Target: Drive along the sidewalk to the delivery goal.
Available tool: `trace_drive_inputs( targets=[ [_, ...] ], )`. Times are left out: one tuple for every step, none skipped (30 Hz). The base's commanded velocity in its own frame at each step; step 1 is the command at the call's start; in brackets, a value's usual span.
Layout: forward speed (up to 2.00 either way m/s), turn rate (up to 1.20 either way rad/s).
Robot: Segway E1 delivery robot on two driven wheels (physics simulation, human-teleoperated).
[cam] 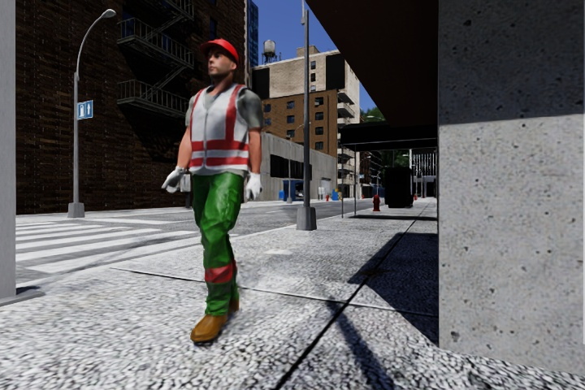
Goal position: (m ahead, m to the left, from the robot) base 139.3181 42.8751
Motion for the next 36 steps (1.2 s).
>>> trace_drive_inputs(
  targets=[
    [0.0, 0.0],
    [0.0, 0.0],
    [0.0, 0.0],
    [0.0, 0.0],
    [0.0, 0.0],
    [0.0, 0.0],
    [0.0, 0.0],
    [0.0, 0.0],
    [0.0, 0.0],
    [0.0, 0.0],
    [0.0, 0.0],
    [0.0, 0.0],
    [0.0, 0.0],
    [0.0, 0.0],
    [0.0, 0.0],
    [0.0, 0.0],
    [0.0, 0.0],
    [0.0, 0.0],
    [0.0, 0.0],
    [0.0, 0.0],
    [0.0, 0.0],
    [0.0, 0.0],
    [0.0, 0.0],
    [0.0, 0.0],
    [0.0, 0.0],
    [0.0, 0.0],
    [0.0, 0.0],
    [0.0, 0.0],
    [0.0, 0.0],
    [0.0, 0.0],
    [0.0, 0.0],
    [0.0, 0.0],
    [0.0, 0.0],
    [0.0, 0.0],
    [0.0, 0.0],
    [0.0, 0.0]
  ],
)
